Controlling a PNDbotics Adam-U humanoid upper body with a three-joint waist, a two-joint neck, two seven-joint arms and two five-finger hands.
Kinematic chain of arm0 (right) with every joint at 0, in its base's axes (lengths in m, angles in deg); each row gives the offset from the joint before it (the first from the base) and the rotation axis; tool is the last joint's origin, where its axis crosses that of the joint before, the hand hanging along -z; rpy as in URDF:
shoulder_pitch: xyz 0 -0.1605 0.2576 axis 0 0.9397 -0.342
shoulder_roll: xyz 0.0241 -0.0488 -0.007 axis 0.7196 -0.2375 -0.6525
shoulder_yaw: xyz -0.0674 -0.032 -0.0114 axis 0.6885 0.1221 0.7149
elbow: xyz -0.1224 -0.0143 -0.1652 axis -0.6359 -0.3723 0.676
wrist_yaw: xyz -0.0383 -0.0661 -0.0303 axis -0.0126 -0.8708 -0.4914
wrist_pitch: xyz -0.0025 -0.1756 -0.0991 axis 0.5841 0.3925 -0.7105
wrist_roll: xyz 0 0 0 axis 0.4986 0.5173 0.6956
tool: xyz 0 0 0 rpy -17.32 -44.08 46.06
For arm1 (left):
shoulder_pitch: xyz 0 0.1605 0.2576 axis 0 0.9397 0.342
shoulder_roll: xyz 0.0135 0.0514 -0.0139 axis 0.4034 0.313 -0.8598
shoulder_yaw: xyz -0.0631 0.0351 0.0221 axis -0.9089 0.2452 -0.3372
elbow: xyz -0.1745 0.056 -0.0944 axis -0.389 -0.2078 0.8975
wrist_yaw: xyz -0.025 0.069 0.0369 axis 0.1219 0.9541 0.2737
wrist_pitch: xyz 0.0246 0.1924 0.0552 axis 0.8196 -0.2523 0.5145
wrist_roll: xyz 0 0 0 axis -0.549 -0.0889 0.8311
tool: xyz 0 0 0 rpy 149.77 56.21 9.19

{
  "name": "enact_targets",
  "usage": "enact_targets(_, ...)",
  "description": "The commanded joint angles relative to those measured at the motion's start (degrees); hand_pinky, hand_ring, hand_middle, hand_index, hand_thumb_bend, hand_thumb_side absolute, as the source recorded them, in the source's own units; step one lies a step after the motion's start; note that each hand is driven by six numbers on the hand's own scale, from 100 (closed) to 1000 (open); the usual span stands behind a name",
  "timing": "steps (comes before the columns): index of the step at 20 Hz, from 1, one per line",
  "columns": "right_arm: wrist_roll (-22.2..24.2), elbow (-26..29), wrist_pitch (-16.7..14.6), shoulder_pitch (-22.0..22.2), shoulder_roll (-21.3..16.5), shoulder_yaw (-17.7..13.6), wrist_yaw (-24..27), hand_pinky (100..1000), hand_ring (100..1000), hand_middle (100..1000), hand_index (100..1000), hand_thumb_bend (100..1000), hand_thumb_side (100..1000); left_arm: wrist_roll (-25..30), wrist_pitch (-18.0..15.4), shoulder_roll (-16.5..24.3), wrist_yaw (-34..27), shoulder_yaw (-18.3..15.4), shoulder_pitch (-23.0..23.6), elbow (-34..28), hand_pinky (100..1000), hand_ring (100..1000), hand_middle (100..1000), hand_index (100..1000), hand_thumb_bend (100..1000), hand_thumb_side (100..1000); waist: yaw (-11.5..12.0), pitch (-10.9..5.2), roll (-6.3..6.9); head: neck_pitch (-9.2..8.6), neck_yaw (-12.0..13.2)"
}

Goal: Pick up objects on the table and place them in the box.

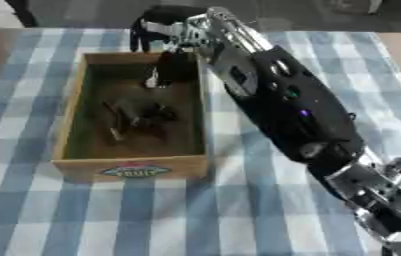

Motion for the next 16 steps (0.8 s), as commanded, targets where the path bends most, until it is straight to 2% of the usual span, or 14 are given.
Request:
enact_targets(1, 0.0, 4.6, 1.1, -0.5, -2.7, -0.3, 2.3, 729, 831, 623, 768, 377, 240, 0.0, 0.1, 0.5, -0.2, -0.4, -0.2, -1.1, 825, 825, 776, 746, 100, 610, -0.1, -1.71, 0.47, 0.27, 0.3)
enact_targets(8, -0.1, 16.2, 4.4, 3.0, -8.3, -1.4, 8.1, 712, 813, 572, 757, 363, 274, -0.2, 0.2, 0.6, 0.0, -0.6, -0.1, -1.1, 825, 825, 776, 747, 100, 610, -1.3, -2.1, 1.06, 0.64, 1.3)
enact_targets(11, -0.4, 20.8, 6.2, 5.2, -9.9, -3.0, 10.5, 700, 802, 552, 756, 345, 314, -0.2, 0.2, 0.5, 0.0, -0.6, -0.1, -1.1, 825, 824, 775, 747, 100, 610, -1.5, -2.29, 1.46, 0.8, 1.6)
enact_targets(14, -3.3, 27.3, 8.5, 8.3, -11.5, -5.7, 12.6, 684, 788, 530, 757, 330, 372, -0.3, 0.2, 0.5, 0.1, -0.7, -0.1, -1.1, 825, 824, 775, 748, 100, 610, -1.9, -2.42, 1.97, 0.97, 2.0)
enact_targets(15, -4.5, 29.5, 9.4, 9.4, -12.1, -6.5, 13.2, 682, 787, 528, 757, 338, 382, -0.3, 0.2, 0.5, 0.1, -0.7, -0.1, -1.1, 825, 824, 775, 748, 100, 610, -2.0, -2.44, 2.1, 1.0, 2.1)
enact_targets(16, -5.6, 31.6, 10.2, 10.6, -12.6, -7.2, 13.7, 680, 784, 522, 756, 382, 415, -0.3, 0.2, 0.5, 0.1, -0.8, -0.1, -1.1, 825, 823, 775, 748, 100, 610, -2.2, -2.44, 2.25, 1.04, 2.2)
